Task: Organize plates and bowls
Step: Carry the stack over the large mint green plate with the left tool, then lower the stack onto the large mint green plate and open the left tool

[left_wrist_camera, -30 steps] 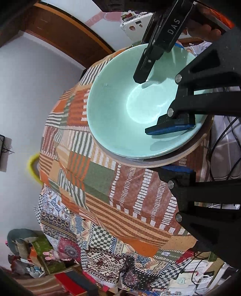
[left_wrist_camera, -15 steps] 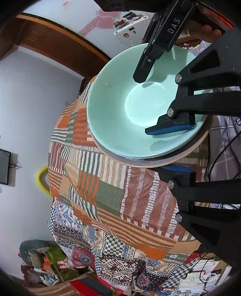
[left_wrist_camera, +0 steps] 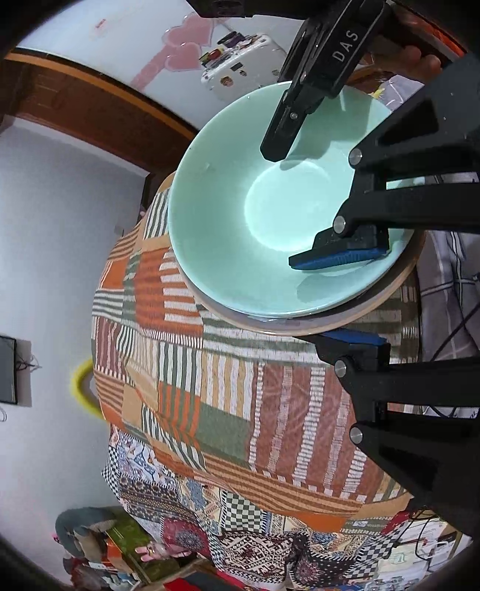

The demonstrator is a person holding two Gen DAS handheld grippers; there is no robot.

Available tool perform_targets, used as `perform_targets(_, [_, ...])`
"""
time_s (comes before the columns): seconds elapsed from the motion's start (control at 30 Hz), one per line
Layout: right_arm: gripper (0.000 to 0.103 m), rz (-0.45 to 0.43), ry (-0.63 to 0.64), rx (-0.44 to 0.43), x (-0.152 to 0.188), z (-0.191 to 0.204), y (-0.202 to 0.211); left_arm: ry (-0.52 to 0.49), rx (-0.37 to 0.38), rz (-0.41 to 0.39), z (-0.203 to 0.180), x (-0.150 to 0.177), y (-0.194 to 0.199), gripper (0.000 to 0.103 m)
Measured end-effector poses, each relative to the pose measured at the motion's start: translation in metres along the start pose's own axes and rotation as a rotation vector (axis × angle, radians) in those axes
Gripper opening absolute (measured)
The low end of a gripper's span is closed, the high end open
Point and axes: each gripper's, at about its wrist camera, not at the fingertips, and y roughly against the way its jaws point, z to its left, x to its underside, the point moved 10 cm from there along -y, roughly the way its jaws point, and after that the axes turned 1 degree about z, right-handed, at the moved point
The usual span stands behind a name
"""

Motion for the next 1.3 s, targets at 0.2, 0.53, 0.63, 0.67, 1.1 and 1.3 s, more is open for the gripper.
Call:
perform_targets(0.2, [0.03,0.002,-0.033,0.016,0.004,-0.02,0.004,-0.031,0.009,0.032,-0.018,0.0,-0.016,0.03])
perform_targets(0.53, [0.03,0.023,-0.093,0.029,0.013,-0.047,0.003,-0.066,0.017,0.088,-0.035,0.005,-0.042,0.03])
perform_targets(0.63, [0.03,0.035,-0.104,0.031,0.016,-0.052,0.001,-0.071,0.015,0.105,-0.038,0.007,-0.05,0.03])
perform_targets(0.67, [0.03,0.039,-0.106,0.032,0.017,-0.052,0.0,-0.073,0.015,0.111,-0.039,0.008,-0.052,0.03])
perform_targets(1.1, [0.03,0.096,-0.149,0.038,0.029,-0.068,-0.015,-0.073,0.016,0.189,-0.042,0.018,-0.082,0.03])
perform_targets(1.3, [0.03,0.116,-0.157,0.041,0.034,-0.071,-0.02,-0.07,0.015,0.208,-0.041,0.02,-0.092,0.03])
